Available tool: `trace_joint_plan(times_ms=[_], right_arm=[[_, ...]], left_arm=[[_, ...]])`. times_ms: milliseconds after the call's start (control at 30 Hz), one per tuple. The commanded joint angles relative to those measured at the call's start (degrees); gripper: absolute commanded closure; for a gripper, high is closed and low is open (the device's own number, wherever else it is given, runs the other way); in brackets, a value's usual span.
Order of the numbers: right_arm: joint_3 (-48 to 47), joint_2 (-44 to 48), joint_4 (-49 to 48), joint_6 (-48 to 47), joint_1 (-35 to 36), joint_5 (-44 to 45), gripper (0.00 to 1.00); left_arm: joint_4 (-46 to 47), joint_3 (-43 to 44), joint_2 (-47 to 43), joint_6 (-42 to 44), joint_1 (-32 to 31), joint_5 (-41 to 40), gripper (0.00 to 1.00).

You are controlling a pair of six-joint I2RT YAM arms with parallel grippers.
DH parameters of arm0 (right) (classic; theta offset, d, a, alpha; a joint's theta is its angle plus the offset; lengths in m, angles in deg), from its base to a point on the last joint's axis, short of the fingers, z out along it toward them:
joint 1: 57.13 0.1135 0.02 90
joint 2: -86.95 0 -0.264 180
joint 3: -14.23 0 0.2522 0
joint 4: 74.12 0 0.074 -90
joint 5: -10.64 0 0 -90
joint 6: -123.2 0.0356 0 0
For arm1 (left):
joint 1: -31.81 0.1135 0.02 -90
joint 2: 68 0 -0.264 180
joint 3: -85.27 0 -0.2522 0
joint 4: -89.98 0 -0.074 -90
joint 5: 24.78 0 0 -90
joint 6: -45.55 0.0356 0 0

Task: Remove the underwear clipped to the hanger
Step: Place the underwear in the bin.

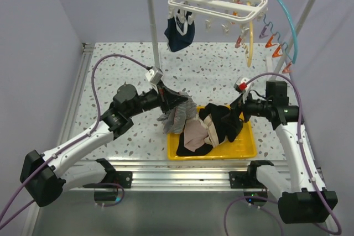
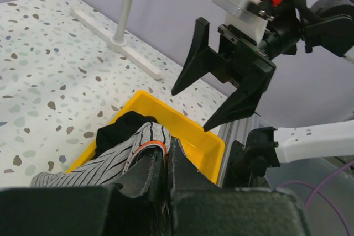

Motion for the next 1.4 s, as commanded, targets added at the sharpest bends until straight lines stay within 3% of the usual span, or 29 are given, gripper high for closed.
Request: trace_joint_plan(times_ms=[0,500,600,733,833,933,967,1033,1067,1100,1367], right_arm=[[-2.23,-1.00,-2.98,1.58,-0.20,-2.43,0.15],[-2.23,-1.00,-6.76,6.15,-0.99,3.64,0.15],[-2.23,-1.17,-7.38,6.85,-0.99,3.38,0.15],[-2.41,-1.26,-7.21,6.77,-0.99,2.76,0.15],[-2.50,-1.44,-6.33,5.54,-0.99,1.80,0.15],[-2.67,-1.79,-4.32,2.04,-0.99,-1.61,0.15],[-2.76,-1.96,-3.09,0.19,-1.08,-3.03,0.15],[-2.67,-1.88,0.77,-6.13,-0.91,-6.02,0.13],[-2.50,-1.70,1.58,-8.16,-0.99,-8.03,0.13],[-1.97,-1.44,1.93,-10.96,-0.99,-8.57,0.12],[-1.88,-2.83,-1.40,-15.65,-0.29,-8.49,0.09]], left_arm=[[2.87,0.38,-0.96,-1.00,-1.28,3.76,1.00],[9.12,8.39,9.50,-2.58,-8.66,10.97,1.00],[8.68,4.97,11.34,-0.30,-8.75,8.69,1.00],[4.30,0.92,13.89,5.92,-8.75,-0.79,0.97],[1.83,-0.22,16.53,9.09,-8.84,-5.45,0.88],[-1.76,-0.93,18.73,11.90,-9.63,-12.74,0.62],[-2.56,-1.11,18.56,12.53,-9.98,-15.02,0.49],[-2.31,-2.59,16.20,13.94,-11.29,-21.53,0.32],[-1.35,-3.39,14.70,14.64,-11.65,-23.29,0.12],[0.92,-5.13,11.64,16.21,-12.35,-26.09,0.02],[4.99,-8.75,1.16,20.88,-12.53,-27.35,0.00]])
